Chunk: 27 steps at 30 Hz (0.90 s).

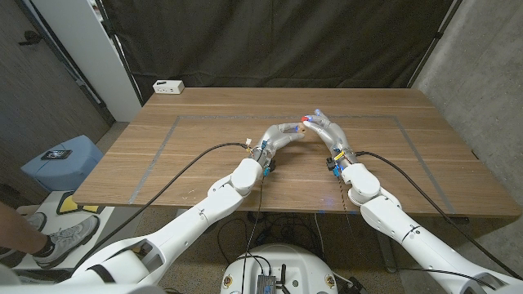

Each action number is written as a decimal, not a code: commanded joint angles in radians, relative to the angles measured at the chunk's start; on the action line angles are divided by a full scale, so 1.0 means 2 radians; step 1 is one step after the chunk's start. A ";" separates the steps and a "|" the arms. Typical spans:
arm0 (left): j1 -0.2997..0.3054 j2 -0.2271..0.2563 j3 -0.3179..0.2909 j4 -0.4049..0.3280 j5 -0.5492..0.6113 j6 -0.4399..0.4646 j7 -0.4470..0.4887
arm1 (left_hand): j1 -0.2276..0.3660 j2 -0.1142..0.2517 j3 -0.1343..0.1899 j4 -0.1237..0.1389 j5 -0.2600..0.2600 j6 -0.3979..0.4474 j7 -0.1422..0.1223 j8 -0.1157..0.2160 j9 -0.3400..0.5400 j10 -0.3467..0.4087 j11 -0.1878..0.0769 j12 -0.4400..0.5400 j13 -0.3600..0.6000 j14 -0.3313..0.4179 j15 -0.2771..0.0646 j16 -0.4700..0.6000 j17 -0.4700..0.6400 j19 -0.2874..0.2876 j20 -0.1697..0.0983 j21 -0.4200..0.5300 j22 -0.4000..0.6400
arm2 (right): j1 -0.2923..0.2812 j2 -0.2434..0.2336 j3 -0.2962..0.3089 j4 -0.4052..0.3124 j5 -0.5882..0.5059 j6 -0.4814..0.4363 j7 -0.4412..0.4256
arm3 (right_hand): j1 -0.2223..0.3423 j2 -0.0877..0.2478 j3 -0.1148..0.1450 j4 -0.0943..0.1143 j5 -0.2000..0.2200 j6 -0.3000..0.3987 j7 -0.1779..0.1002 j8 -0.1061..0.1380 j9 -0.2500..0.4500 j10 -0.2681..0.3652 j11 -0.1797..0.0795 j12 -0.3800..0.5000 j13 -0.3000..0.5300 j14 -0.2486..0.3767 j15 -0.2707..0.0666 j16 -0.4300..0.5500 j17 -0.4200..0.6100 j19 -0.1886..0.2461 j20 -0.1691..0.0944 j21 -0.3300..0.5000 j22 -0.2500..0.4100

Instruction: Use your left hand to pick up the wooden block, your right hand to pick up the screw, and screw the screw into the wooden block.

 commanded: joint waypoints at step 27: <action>0.008 0.005 -0.001 -0.015 0.003 0.006 0.003 | 0.000 0.009 -0.001 0.002 0.001 0.001 0.003 0.003 0.003 0.001 0.000 -0.001 0.001 0.003 -0.047 0.002 0.001 0.003 0.002 0.004 0.001 | -0.009 -0.004 0.003 -0.006 0.004 0.007 0.006 | -0.016 -0.007 -0.009 0.002 -0.001 -0.027 -0.003 -0.017 -0.011 -0.015 0.002 -0.001 0.001 -0.012 0.004 -0.001 0.002 -0.006 0.001 -0.001 0.001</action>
